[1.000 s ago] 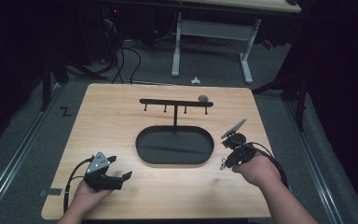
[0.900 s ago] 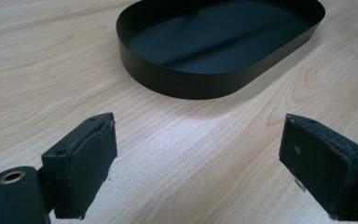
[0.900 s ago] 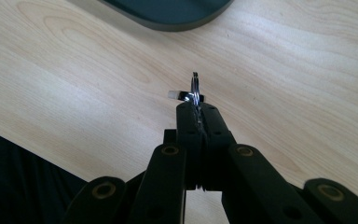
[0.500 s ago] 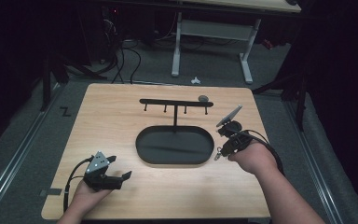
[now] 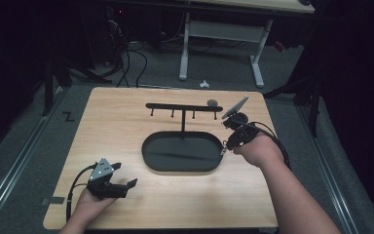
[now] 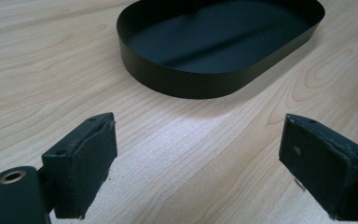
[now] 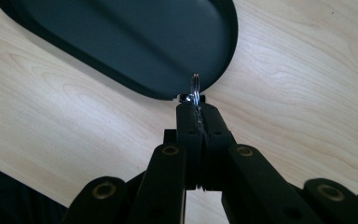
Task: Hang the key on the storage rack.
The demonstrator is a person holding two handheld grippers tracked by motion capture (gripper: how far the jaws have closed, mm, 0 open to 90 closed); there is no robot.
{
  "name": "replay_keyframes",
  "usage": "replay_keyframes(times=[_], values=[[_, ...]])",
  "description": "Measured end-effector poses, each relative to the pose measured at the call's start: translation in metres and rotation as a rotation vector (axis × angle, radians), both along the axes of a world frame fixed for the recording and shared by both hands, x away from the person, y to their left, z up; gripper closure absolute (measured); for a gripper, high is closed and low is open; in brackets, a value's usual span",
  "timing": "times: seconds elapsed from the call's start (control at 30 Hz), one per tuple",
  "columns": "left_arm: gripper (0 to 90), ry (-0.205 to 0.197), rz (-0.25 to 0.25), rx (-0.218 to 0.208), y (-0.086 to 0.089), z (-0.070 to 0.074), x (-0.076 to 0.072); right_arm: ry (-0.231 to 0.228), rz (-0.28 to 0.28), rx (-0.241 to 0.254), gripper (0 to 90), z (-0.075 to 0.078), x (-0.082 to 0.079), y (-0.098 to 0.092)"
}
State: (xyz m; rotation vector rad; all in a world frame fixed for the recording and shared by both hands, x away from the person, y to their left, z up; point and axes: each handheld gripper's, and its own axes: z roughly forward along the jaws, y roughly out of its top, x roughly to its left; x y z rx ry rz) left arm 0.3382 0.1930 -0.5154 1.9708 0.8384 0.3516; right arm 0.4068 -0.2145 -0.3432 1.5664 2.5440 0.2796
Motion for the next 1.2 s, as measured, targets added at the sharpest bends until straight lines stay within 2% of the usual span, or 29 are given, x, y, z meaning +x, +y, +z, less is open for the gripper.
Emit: replay_keyframes(times=[0.4, 0.8, 0.97, 1.03, 1.2], values=[[11.8, 0.003, 0.001, -0.001, 0.000, 0.000, 0.000, -0.029, -0.003, 0.014, 88.5, 0.012, 0.010, 0.004], [11.8, 0.007, -0.009, 0.002, -0.001, -0.001, 0.000, -0.016, -0.017, 0.018, 88.5, 0.027, 0.021, 0.008], [11.8, 0.008, -0.011, 0.000, -0.001, -0.001, 0.000, -0.037, 0.013, 0.018, 88.5, 0.038, 0.027, 0.016], [11.8, 0.007, -0.011, 0.000, -0.001, -0.001, 0.000, -0.041, 0.009, 0.016, 88.5, 0.041, 0.030, 0.020], [11.8, 0.008, -0.013, -0.001, 0.000, -0.001, 0.001, -0.047, 0.025, 0.016, 88.5, 0.044, 0.036, 0.026]])
